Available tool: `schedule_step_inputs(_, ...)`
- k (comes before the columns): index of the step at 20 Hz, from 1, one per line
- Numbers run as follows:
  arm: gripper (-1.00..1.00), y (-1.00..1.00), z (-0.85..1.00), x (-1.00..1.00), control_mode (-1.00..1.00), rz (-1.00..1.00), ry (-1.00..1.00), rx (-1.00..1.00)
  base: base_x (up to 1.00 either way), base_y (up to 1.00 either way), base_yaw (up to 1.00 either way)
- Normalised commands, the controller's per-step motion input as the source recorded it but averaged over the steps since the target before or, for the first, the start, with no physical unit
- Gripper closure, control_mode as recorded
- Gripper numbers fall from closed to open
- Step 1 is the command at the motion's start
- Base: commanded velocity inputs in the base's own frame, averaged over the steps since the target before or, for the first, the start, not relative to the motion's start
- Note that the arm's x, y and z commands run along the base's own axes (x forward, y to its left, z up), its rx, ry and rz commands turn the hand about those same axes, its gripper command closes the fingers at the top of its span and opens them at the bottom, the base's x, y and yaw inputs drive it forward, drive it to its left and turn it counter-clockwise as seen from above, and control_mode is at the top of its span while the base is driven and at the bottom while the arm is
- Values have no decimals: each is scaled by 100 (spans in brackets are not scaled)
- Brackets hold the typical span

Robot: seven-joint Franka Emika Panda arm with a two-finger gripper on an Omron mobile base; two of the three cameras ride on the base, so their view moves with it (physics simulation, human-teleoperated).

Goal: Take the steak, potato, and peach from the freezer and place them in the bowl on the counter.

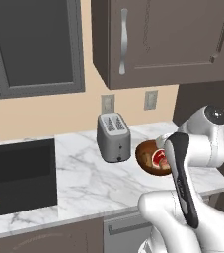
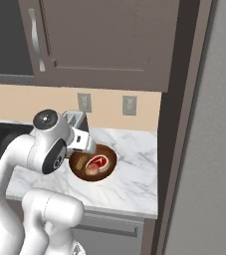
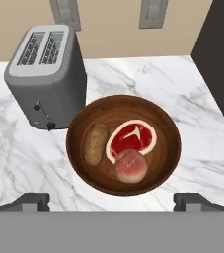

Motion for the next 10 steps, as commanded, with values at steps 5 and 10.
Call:
schedule_step_inputs(5,-100,1,43,-44,-100,0,0,0,0,0,0)
schedule_step_inputs(10,-100,2,39,-45,-100,0,-1,0,0,0,0)
